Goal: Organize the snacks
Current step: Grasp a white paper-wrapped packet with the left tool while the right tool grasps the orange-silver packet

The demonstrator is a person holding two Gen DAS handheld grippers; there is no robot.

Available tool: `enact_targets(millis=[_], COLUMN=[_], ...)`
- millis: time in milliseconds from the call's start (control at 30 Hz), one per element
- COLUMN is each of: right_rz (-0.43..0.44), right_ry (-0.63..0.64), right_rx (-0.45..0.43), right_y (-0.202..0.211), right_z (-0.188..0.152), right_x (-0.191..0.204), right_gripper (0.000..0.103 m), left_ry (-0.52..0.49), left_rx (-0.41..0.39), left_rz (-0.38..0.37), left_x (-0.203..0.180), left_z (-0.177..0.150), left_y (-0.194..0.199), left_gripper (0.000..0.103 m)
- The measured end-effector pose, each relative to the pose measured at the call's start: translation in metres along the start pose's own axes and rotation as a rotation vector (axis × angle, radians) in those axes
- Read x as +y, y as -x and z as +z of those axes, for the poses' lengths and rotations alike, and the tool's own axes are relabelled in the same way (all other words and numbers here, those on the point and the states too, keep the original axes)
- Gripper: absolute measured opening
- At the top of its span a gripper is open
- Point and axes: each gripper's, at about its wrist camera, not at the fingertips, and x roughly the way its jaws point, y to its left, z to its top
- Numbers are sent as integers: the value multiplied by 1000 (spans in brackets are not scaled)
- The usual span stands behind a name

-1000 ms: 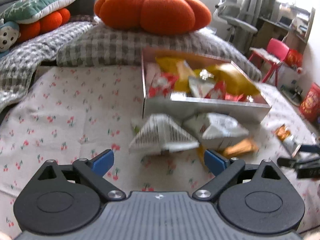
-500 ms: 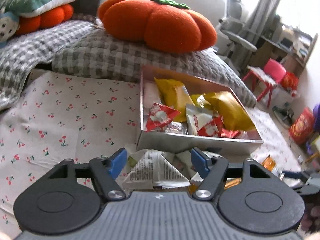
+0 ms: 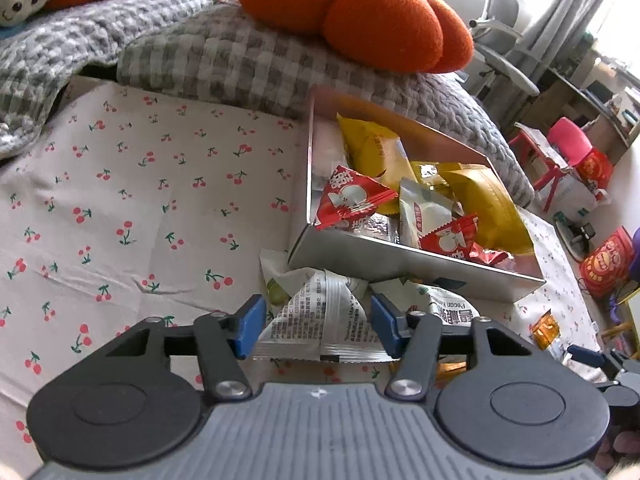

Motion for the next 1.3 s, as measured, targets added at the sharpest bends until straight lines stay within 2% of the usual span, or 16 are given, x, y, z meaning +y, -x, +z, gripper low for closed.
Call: enact_targets(millis=[100, 267, 433, 500, 733, 967, 1067, 1167, 1233, 1300], right_rz=[-3, 8, 26, 32, 77, 163, 180, 155, 127, 114], right_ry=[19, 6, 26, 36, 54, -44, -43, -23, -3, 13], right_rx=[-1, -6, -17, -19, -20, 35, 33, 15, -4, -14], right_y=[1, 5, 10, 13, 16, 23, 27, 29, 30, 28], right_z=[0, 1, 1, 1, -2, -2, -3, -4, -5, -6], right_x=[0, -1, 4, 7, 14, 19, 26, 34, 37, 40], right_gripper=[99, 82, 50, 44, 44, 44, 45, 50, 58, 59], left_ry=[-8, -14, -19, -23, -39, -60, -73, -77, -83, -93], left_rx=[-7, -7, 17, 30, 72, 101, 84, 57, 38, 15], left_rz=[-2, -10, -24, -26, -32, -20, 1, 17, 29, 45], left_x=[0, 2, 2, 1, -1, -5, -8, -9, -11, -13], left_z=[0, -2, -3, -5, -13, -21, -23, -24, -23, -22], left_y=[3, 7, 11, 13, 19, 21, 20, 16, 13, 10], left_gripper=[41, 35, 31, 30, 30, 31, 39, 46, 50, 54])
